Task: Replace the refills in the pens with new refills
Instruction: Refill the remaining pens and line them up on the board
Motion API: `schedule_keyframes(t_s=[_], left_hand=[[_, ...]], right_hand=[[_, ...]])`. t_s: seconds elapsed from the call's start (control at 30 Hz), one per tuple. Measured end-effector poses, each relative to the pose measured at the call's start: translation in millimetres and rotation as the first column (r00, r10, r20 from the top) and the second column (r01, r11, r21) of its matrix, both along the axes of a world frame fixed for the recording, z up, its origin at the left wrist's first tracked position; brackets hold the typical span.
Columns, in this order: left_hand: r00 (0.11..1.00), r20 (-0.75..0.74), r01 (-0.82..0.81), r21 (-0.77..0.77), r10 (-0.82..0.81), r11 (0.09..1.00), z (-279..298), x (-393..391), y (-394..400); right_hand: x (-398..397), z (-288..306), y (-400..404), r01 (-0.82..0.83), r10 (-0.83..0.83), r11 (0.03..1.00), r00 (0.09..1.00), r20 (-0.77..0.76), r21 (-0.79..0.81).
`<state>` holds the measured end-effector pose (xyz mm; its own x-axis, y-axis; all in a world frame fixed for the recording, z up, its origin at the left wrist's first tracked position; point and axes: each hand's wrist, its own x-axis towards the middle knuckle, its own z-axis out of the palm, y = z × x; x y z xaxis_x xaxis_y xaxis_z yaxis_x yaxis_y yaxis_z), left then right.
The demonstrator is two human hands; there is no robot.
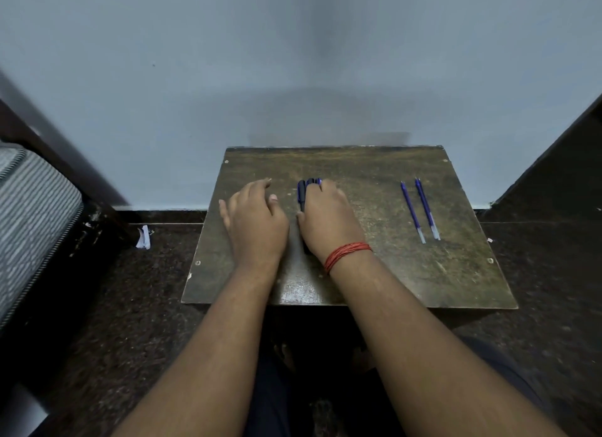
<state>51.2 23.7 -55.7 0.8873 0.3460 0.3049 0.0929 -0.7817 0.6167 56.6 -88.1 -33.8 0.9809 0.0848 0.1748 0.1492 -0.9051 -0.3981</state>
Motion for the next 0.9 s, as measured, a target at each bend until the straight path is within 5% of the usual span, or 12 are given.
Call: schedule_keyframes(t_s=[0.37, 0.6, 0.9], left_hand=[[0.991, 0.047, 0.12, 0.037, -0.122, 0.992, -1, -4, -18], [0.939, 0.052, 0.324, 0.198, -0.34, 0.925, 2, -13, -46], [0.941, 0.017, 0.331, 0.159, -0.338, 0.93, 4, -14, -50]], right_hand=[[2, 15, -45, 0.086, -0.088, 0.996, 0.982, 0.166, 0.017], [3, 9, -133, 0.47, -0.47, 0.883, 0.882, -0.035, -0.019], [2, -1, -124, 0.39, -0.392, 0.92, 0.917, -0.08, -0.042]])
